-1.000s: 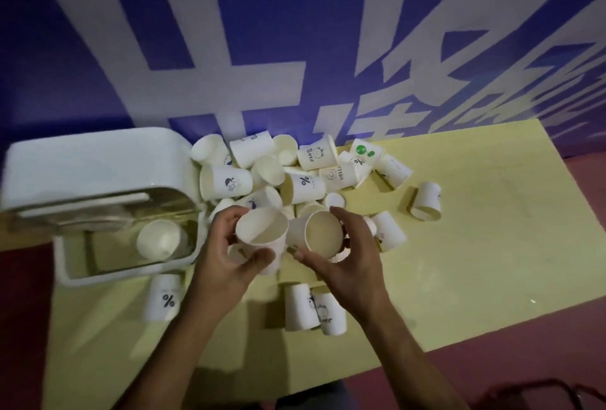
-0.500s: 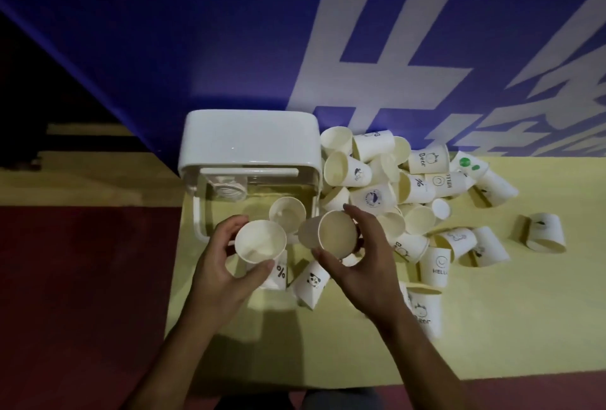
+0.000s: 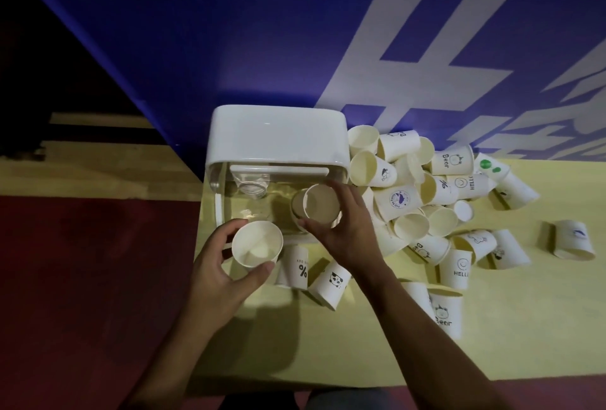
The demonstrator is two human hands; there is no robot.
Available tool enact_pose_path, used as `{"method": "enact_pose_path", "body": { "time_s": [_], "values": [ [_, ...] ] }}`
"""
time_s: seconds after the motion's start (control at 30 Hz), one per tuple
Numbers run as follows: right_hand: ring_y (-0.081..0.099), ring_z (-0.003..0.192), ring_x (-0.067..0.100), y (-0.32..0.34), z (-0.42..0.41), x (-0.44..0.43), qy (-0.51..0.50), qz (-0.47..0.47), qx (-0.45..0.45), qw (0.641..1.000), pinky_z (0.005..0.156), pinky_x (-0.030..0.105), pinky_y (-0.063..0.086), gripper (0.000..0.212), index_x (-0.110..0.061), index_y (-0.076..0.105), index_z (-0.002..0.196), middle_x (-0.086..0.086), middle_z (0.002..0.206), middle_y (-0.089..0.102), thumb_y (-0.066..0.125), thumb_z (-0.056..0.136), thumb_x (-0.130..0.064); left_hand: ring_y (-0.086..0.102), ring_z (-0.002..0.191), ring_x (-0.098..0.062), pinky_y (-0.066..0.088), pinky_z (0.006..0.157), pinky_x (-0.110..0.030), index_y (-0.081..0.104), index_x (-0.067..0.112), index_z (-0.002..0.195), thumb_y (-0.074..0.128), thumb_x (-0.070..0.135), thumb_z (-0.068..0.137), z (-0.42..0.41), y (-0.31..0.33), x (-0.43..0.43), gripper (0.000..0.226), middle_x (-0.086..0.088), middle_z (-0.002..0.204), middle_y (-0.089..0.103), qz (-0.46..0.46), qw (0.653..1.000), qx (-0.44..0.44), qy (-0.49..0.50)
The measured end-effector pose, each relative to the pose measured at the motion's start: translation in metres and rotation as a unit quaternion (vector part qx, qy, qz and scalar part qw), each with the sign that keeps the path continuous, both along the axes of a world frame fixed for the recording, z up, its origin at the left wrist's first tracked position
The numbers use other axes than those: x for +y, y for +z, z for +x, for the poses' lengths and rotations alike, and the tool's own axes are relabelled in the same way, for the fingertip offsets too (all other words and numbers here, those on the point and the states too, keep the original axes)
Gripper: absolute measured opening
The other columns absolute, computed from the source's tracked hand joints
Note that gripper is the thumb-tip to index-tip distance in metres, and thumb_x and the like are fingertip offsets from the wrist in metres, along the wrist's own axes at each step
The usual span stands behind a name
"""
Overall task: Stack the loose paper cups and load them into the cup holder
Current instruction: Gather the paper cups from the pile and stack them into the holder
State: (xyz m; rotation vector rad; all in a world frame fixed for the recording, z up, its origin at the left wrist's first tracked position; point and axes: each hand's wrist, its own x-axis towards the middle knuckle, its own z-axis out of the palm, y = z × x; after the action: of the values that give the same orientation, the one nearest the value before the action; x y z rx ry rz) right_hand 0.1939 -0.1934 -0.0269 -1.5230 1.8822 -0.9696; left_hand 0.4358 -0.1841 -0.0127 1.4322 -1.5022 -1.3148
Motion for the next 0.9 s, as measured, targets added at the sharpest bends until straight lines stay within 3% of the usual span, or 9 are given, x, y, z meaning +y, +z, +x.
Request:
{"method": "enact_pose_path", "body": {
  "time_s": [0.17,0.3,0.4,0.53,0.73,0.9],
  "values": [
    [0.055,0.116,0.014,-0.008,0.0,0.004,0.0,-0.001,0.038,0.999,0.094,0.028,0.048,0.076,-0.016,0.051,0.136,-0.004,0.128,0.058,0.088,0.076,-0.045,0.06,0.12,-0.016,0.052,0.094,-0.038,0.058,0.032,0.128,0.083,0.05,0.065,0.006,-0.004,-0.005,0.07,0.009,0.129,0.064,0.007,1.0,0.0,0.0],
    [0.055,0.12,0.02,-0.017,-0.004,0.009,0.013,0.019,0.058,0.998,0.099,0.031,0.048,0.081,-0.013,0.05,0.141,0.002,0.134,0.058,0.088,0.076,-0.044,0.061,0.119,-0.015,0.052,0.092,-0.035,0.058,0.034,0.128,0.082,0.052,0.064,0.005,-0.006,-0.01,0.07,0.011,0.127,0.064,0.012,1.0,0.002,0.005],
    [0.055,0.125,0.024,-0.023,-0.004,0.007,0.018,0.036,0.077,0.996,0.102,0.035,0.049,0.084,-0.012,0.052,0.142,0.005,0.14,0.056,0.09,0.074,-0.043,0.06,0.119,-0.013,0.052,0.092,-0.034,0.057,0.035,0.128,0.082,0.053,0.065,0.004,-0.008,-0.013,0.07,0.013,0.127,0.064,0.014,1.0,0.002,-0.002],
    [0.058,0.12,0.024,-0.027,0.001,0.001,0.016,0.069,0.078,0.994,0.09,0.039,0.054,0.082,-0.017,0.056,0.141,0.0,0.137,0.059,0.09,0.072,-0.046,0.061,0.118,-0.016,0.053,0.092,-0.038,0.057,0.036,0.13,0.083,0.052,0.066,0.003,-0.01,-0.015,0.07,0.013,0.128,0.063,0.014,1.0,-0.001,-0.004],
    [0.059,0.116,0.023,-0.037,0.004,-0.006,0.004,0.086,0.102,0.991,0.086,0.033,0.05,0.08,-0.02,0.059,0.139,-0.002,0.133,0.063,0.088,0.071,-0.05,0.06,0.12,-0.014,0.053,0.093,-0.037,0.056,0.036,0.13,0.083,0.052,0.066,0.003,-0.009,-0.017,0.071,0.014,0.13,0.062,0.01,1.0,-0.009,-0.005],
    [0.055,0.124,0.023,-0.032,0.004,-0.004,0.009,0.103,0.086,0.991,0.096,0.037,0.05,0.084,-0.019,0.053,0.145,0.0,0.139,0.06,0.088,0.074,-0.048,0.061,0.117,-0.01,0.054,0.091,-0.036,0.057,0.033,0.132,0.086,0.052,0.065,-0.003,-0.007,-0.02,0.075,0.013,0.13,0.062,0.012,1.0,-0.017,-0.006]
  ]
}}
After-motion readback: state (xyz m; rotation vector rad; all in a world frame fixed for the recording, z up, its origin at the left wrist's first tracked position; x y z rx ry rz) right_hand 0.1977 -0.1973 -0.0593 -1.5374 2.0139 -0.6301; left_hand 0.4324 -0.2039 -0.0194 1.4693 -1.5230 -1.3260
